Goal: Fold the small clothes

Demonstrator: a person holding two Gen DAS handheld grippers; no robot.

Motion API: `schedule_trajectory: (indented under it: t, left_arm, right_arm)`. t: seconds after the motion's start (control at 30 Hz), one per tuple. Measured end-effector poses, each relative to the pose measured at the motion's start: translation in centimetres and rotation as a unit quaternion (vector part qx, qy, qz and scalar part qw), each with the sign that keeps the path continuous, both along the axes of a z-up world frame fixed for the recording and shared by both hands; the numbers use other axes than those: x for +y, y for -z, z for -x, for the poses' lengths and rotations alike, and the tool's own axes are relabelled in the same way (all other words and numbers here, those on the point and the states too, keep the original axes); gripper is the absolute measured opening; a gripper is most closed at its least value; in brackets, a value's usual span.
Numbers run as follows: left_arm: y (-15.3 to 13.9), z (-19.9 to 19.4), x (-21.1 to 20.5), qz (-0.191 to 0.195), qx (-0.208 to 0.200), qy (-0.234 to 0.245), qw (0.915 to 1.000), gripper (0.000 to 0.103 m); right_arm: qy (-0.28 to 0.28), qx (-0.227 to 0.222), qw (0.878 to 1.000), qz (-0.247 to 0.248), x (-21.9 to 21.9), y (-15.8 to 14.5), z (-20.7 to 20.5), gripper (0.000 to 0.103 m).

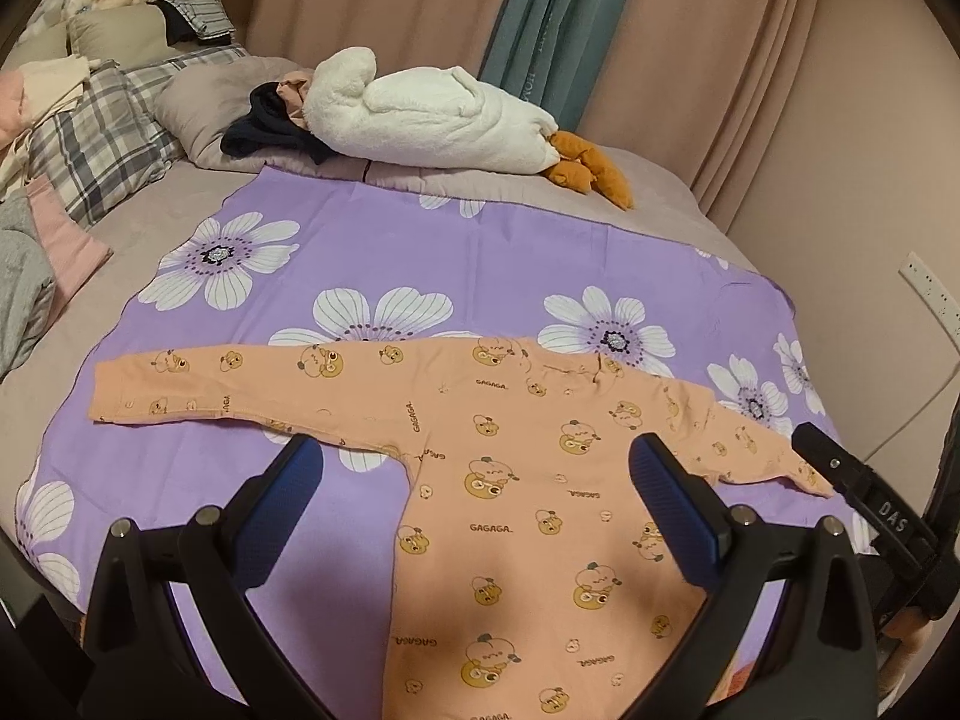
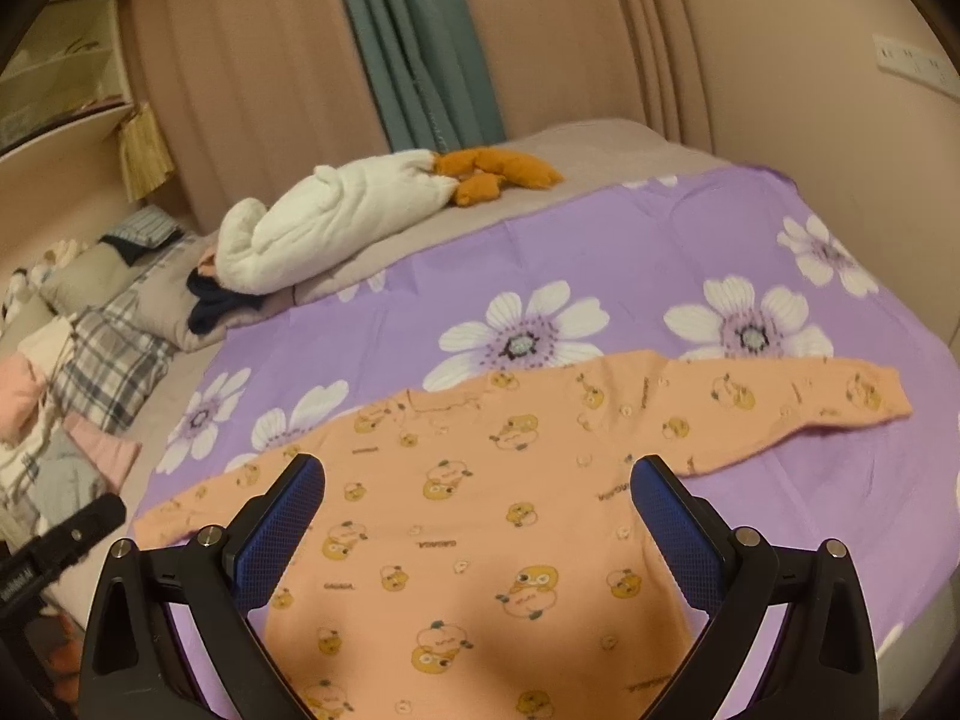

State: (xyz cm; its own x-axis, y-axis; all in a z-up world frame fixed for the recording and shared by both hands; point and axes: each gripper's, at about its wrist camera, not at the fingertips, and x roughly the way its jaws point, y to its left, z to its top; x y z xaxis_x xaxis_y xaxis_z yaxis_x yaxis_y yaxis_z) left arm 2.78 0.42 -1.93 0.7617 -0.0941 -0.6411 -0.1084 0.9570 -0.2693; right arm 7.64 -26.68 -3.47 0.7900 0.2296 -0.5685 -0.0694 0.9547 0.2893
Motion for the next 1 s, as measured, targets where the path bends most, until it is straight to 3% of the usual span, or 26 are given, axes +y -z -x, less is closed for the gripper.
schedule_trajectory:
  t: [0.67, 1.0]
  left_arm:
    - [4.7, -2.6, -2.7, -0.027, 0.062, 0.036, 0.9971, 0.102]
    - [7.1, -1.2, 1.3, -0.005, 0.103, -0.003, 0.9947, 0.102]
  right_arm:
    - [0.034, 0.032, 0.999, -0.005, -2.2, 1.7, 0.8, 0.098]
    - [0.099, 0.021, 0.995, -0.014, -8.6, 1.8, 1.2, 0.086]
